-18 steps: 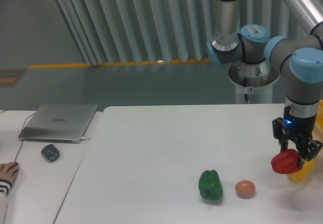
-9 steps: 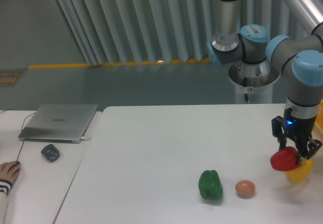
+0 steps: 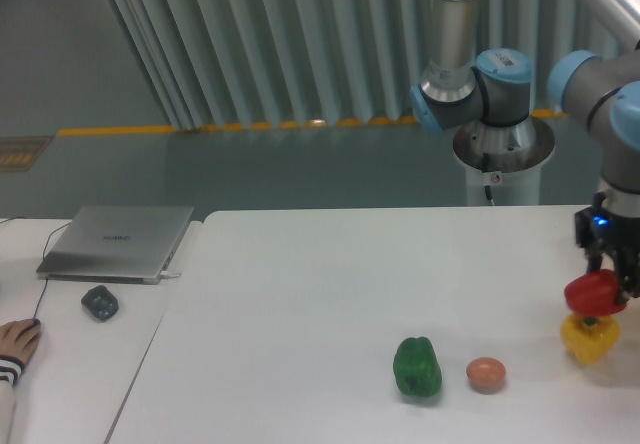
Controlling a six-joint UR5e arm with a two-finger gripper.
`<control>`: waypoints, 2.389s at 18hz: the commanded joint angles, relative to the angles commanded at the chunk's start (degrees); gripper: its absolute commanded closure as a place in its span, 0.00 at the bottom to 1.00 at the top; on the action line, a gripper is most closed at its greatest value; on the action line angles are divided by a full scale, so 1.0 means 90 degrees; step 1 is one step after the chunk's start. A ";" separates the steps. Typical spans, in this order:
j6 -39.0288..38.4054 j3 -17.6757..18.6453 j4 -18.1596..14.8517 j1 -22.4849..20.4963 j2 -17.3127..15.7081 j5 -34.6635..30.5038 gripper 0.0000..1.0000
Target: Place the red peppers in a basket
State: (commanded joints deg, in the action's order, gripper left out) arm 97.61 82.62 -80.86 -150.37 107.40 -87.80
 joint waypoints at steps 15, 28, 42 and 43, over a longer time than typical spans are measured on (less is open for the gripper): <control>0.3965 0.0469 -0.0596 -0.1085 -0.0127 -0.0869 0.63; 0.3373 0.0401 0.0536 -0.1252 -0.0108 -0.0137 0.59; 0.3021 0.0488 0.1328 -0.1056 0.0185 -0.0117 0.00; 0.3021 0.0488 0.1328 -0.1056 0.0185 -0.0108 0.00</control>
State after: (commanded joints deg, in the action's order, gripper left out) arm 124.80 87.01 -68.91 -159.87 109.07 -88.77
